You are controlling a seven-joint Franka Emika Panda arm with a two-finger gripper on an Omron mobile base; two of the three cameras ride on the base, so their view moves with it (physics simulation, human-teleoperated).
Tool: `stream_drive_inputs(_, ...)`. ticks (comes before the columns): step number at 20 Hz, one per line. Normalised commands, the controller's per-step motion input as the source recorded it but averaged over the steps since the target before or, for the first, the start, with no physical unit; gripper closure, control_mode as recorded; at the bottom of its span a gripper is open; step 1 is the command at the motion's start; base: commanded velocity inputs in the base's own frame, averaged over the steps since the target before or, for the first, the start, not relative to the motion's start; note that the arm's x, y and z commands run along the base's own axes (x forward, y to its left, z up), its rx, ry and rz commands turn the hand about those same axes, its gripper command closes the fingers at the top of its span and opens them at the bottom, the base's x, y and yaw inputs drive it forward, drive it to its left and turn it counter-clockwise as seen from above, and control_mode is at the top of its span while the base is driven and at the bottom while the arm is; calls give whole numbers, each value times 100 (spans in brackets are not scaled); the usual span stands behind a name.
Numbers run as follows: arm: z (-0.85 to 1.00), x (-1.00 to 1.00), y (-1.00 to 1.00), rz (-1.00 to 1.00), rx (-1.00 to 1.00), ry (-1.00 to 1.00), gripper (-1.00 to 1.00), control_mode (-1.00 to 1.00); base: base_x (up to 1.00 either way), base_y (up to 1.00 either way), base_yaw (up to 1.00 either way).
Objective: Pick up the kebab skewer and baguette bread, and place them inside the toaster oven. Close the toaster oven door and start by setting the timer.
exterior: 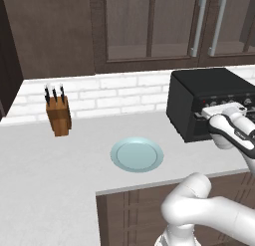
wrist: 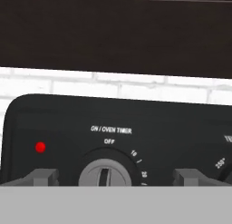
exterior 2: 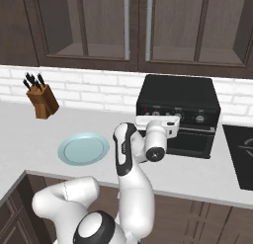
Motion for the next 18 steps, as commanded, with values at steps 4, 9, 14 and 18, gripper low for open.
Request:
stream_drive_inputs(4, 0, -4, 0, 0, 0, -1, -100, -100, 0, 0, 0)
stream_drive_inputs(9, 0, -7, 4, 0, 0, 0, -100, -100, 0, 0, 0)
stream_drive_inputs(14, 0, 0, 9, 0, 0, 0, -100, -100, 0, 0, 0)
stream_drive_inputs(18, 0, 8, 0, 0, 0, 0, -100, -100, 0, 0, 0)
